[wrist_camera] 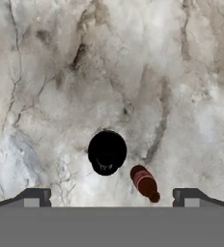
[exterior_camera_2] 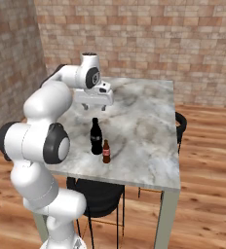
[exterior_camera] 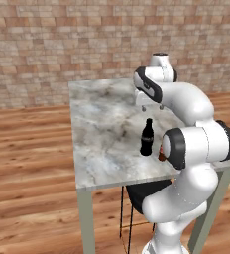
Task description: Place the large bottle from the dining counter next to the other large bottle outside the sink, and place the small bottle from the dining counter next to the other small bottle inside the sink.
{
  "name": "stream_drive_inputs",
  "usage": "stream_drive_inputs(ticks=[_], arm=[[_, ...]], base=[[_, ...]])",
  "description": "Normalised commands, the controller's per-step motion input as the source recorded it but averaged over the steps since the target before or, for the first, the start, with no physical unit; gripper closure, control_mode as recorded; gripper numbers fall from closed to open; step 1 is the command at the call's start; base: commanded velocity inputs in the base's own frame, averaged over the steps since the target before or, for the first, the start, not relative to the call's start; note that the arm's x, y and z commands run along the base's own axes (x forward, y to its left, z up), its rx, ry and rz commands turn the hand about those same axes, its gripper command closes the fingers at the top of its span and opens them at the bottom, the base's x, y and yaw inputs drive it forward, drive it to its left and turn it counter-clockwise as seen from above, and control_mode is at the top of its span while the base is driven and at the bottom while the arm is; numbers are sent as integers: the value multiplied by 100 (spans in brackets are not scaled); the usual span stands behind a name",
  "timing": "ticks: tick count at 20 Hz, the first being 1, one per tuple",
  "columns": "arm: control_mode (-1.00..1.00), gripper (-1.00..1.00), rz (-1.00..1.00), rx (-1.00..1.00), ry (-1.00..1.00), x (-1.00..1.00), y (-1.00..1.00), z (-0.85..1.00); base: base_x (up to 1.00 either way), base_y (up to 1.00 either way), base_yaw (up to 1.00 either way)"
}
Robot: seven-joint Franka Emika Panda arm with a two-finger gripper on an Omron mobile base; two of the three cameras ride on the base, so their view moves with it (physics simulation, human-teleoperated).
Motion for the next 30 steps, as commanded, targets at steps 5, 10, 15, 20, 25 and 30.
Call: stream_drive_inputs(ticks=[5, 10, 15, 20, 25, 30], arm=[[-100, -100, 0, 0, 0, 2, 0, -19], [-100, -100, 0, 0, 0, 0, 0, -1], [-100, -100, 0, 0, 0, 0, 0, -4], [-100, -100, 0, 0, 0, 0, 0, -6], [-100, -100, 0, 0, 0, 1, 0, -2], [-100, -100, 0, 0, 0, 10, 6, -4]], base=[[0, 0, 0], [0, 0, 0], [0, 0, 0], [0, 0, 0], [0, 0, 0], [0, 0, 0]])
